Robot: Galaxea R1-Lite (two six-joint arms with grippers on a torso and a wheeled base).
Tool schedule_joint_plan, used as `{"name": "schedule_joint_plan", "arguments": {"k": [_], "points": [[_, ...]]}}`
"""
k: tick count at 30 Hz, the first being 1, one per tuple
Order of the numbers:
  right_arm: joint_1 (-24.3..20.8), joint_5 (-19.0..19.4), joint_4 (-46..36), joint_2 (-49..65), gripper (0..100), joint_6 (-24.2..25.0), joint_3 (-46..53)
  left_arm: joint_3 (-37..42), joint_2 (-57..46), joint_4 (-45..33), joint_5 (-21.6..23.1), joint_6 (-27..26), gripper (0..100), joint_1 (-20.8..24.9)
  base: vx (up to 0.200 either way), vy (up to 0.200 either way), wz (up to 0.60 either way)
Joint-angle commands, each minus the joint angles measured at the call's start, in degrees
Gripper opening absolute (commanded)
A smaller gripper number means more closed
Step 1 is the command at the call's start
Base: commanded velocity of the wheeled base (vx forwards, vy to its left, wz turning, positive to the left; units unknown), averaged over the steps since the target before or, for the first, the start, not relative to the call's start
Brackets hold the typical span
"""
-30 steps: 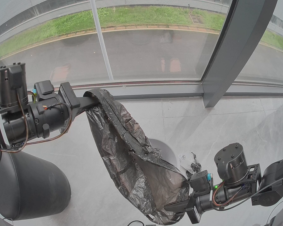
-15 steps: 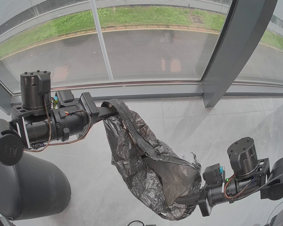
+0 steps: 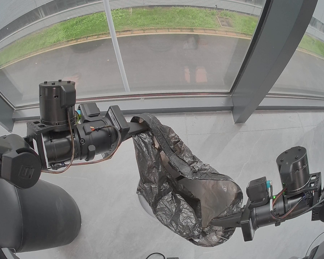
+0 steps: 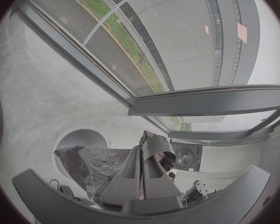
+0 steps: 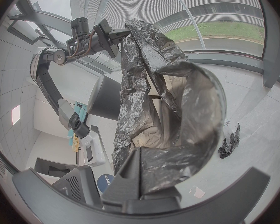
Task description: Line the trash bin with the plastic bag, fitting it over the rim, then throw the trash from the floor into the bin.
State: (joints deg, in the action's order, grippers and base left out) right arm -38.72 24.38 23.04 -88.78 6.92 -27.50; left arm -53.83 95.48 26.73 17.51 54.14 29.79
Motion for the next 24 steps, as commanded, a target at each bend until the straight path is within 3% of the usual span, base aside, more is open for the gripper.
{"name": "schedule_joint_plan", "arguments": {"k": [1,5,14,24], "points": [[0.2,0.1,-4.3,7.7,0,0.0,-0.7,-0.4,-0.4,0.0,0.0,1.9,0,3.0,0.0,0.0,0.0],[0.2,0.0,-10.0,10.7,0,0.0,-1.6,-0.7,0.0,0.0,0.1,2.4,0,4.4,0.0,0.0,0.0],[1.2,2.6,-9.9,6.1,0,-0.2,-1.7,-1.1,3.0,0.2,-0.1,2.4,0,4.3,0.0,0.0,0.0],[4.6,2.9,3.2,-8.9,0,-0.7,-3.3,-1.3,7.4,0.7,0.0,2.2,0,0.0,0.0,0.0,0.0]]}}
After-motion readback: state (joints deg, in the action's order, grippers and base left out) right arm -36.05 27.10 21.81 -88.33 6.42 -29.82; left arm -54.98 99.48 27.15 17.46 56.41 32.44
